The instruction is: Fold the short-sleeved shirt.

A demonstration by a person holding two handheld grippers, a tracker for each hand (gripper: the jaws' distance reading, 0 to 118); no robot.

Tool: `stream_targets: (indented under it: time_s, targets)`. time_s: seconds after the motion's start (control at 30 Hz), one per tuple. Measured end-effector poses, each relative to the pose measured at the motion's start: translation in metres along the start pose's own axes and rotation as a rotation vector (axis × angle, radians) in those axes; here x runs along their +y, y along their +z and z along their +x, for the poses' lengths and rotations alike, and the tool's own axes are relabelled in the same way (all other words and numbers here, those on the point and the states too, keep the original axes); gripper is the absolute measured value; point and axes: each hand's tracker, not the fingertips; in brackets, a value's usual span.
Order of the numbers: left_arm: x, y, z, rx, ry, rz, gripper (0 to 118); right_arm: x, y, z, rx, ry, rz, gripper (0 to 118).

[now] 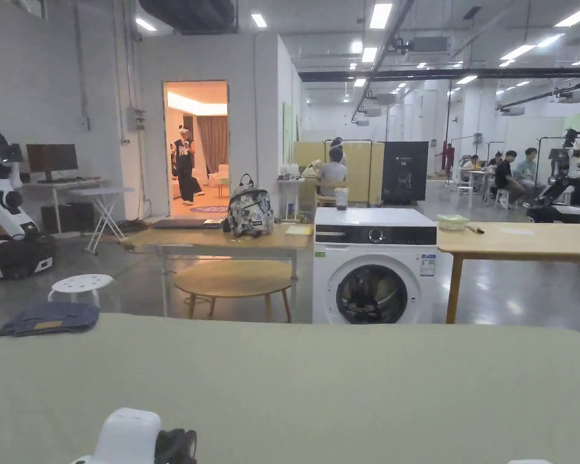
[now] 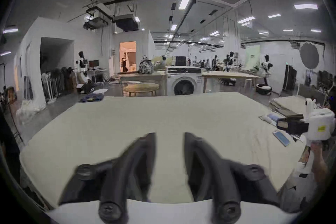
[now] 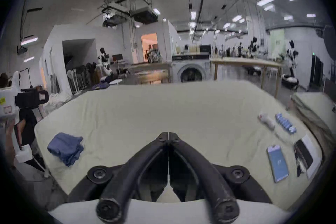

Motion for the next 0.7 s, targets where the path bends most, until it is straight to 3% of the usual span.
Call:
stream_targets:
  time_s: [0.03, 0.07, 0.1, 0.17, 0.37, 0.53, 0.7]
  targets:
    - [-0.002, -0.002, 0.011, 0.012, -0.011, -0.007, 7, -0.001, 0.000, -0.001, -0.031, 0.016, 0.024, 0]
    - [-0.006, -0.003, 0.020, 0.046, -0.045, -0.006, 0, -0.003, 0.005, -0.006, -0.076, -0.001, 0.010, 0]
    - [-0.010, -0.004, 0.028, 0.111, -0.080, -0.041, 0, -0.005, 0.009, -0.008, -0.108, -0.039, -0.008, 0]
    - [-0.018, -0.002, 0.034, 0.160, -0.053, -0.069, 0, -0.011, 0.017, -0.006, -0.076, -0.091, -0.029, 0]
    - [-0.037, 0.010, 0.031, 0.152, -0.064, -0.097, 0, -0.029, 0.037, -0.012, -0.137, 0.007, -0.097, 0]
    - [-0.038, 0.006, 0.023, 0.160, 0.018, -0.114, 0, -0.035, 0.033, -0.015, -0.147, 0.005, -0.105, 0]
    - [-0.034, 0.009, 0.026, 0.169, -0.001, -0.096, 0, -0.033, 0.032, -0.018, -0.147, 0.019, -0.094, 0]
